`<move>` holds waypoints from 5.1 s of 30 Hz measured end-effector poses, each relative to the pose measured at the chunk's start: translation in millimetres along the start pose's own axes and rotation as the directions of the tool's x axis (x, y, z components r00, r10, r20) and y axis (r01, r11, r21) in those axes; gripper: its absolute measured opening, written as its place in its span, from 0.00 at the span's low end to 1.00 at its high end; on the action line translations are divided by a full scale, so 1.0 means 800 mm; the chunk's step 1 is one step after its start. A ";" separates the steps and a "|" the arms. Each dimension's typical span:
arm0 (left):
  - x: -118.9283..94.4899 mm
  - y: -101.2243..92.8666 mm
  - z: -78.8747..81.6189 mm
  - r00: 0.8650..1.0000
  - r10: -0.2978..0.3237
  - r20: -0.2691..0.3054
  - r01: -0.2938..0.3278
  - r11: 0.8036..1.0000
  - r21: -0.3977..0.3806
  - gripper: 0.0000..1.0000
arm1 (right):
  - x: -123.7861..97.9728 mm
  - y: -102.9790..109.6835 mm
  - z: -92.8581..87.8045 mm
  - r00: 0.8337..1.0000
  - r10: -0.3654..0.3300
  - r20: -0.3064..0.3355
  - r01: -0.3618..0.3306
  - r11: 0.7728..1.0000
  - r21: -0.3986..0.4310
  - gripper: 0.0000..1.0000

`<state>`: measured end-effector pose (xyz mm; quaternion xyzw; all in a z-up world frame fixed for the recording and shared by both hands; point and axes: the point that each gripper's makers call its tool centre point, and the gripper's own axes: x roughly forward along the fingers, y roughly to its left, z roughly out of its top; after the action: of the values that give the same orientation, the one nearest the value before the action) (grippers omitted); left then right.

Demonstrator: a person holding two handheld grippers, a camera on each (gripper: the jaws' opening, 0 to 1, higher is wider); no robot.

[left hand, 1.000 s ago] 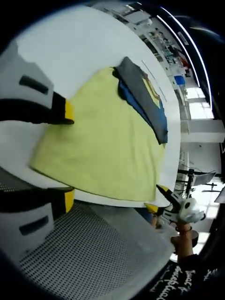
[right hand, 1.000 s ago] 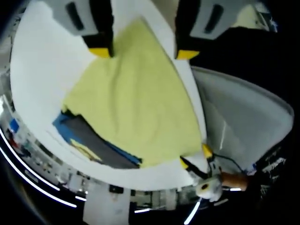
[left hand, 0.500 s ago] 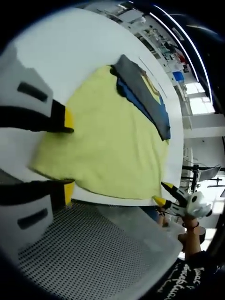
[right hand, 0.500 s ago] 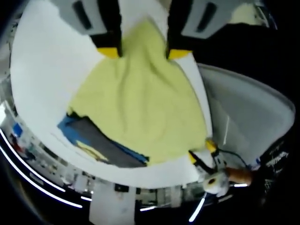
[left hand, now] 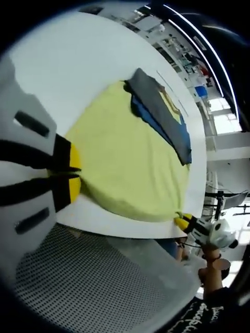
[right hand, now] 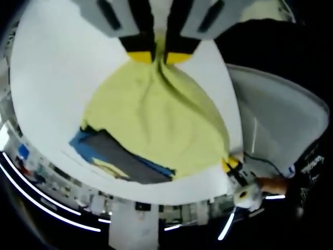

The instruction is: Fold the garment on the visible template until the final outline fits inside the template.

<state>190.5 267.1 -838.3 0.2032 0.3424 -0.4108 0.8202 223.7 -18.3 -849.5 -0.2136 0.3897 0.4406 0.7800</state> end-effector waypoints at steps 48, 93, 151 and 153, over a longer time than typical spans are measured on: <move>-0.074 -0.075 -0.005 0.999 -0.030 -0.020 0.028 0.992 -0.123 0.00 | -0.064 0.085 -0.026 0.990 0.131 -0.046 -0.129 0.990 0.058 0.00; -0.083 0.058 0.109 0.989 0.115 0.088 -0.115 0.993 -0.007 0.00 | -0.079 -0.026 0.089 0.998 -0.040 0.044 0.044 0.995 -0.093 0.00; 0.026 0.270 0.166 0.962 0.247 0.112 -0.226 0.959 -0.171 0.00 | 0.011 -0.210 0.191 0.944 -0.330 0.003 0.330 0.944 -0.015 0.00; 0.035 0.273 0.161 0.965 0.242 0.102 -0.222 0.959 -0.177 0.00 | 0.019 -0.215 0.189 0.944 -0.330 -0.014 0.330 0.944 -0.026 0.00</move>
<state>431.2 299.8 -759.1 0.1482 0.2979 -0.2939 0.8961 438.5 2.7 -771.5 -0.2889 0.3504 0.3062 0.8366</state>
